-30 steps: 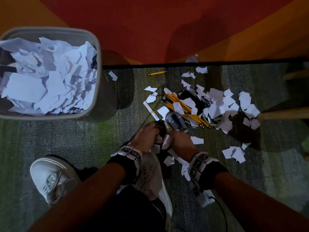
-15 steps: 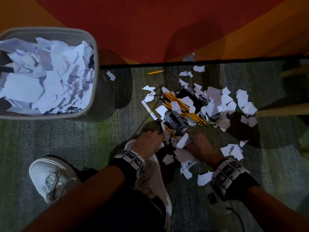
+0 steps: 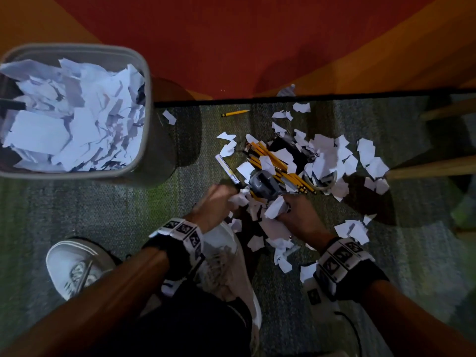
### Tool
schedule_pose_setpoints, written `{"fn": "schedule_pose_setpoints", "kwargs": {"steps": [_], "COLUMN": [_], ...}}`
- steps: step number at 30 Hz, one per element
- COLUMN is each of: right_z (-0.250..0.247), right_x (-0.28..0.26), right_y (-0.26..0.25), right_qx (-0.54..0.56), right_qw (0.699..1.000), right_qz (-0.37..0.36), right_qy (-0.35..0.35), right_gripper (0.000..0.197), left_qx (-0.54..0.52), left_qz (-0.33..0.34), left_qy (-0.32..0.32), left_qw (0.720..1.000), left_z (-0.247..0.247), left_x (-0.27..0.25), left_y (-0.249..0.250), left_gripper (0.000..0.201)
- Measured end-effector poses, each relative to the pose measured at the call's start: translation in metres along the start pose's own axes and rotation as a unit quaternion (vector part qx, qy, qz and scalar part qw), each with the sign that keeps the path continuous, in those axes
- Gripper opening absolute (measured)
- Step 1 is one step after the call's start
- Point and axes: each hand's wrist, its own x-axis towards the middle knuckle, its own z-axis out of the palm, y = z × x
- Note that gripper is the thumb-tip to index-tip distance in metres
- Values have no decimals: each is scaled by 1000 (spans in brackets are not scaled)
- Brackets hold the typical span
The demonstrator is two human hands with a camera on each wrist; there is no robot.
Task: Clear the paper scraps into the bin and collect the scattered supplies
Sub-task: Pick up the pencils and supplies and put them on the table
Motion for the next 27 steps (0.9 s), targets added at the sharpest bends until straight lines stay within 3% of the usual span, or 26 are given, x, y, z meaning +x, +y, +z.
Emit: {"fn": "schedule_pose_setpoints", "kwargs": {"steps": [3, 5, 8, 11, 13, 18, 22, 24, 27], "right_z": [-11, -20, -40, -59, -73, -85, -53, -39, -33], "right_x": [-6, -11, -19, -32, -39, -33, -14, -10, -11], "right_y": [-19, -38, -80, -128, -160, -260, -324, -344, -360], "right_qx": [43, 89, 156, 200, 229, 197, 156, 119, 74], "right_qw": [998, 993, 979, 962, 948, 927, 931, 942, 956], "right_qz": [-42, -74, -125, -181, -210, -315, -326, -315, -270], "right_qy": [20, 28, 28, 42, 62, 55, 47, 15, -83], "right_gripper": [26, 17, 31, 20, 23, 39, 27, 20, 61], "left_qx": [-30, -32, -40, -65, -90, -82, -88, -130, -127], "left_qz": [47, 58, 57, 62, 64, 26, -43, -76, -107], "left_qy": [43, 63, 80, 111, 133, 271, 320, 323, 309], "left_qw": [998, 996, 994, 990, 985, 959, 942, 934, 936], "left_z": [-39, -68, -112, -156, -183, -268, -305, -310, -309], "left_x": [-13, -27, -55, -83, -101, -145, -166, -169, -174], "left_y": [17, 30, 48, 66, 77, 74, 41, 25, 15], "left_gripper": [24, 18, 10, 23, 26, 31, 15, 26, 43]}}
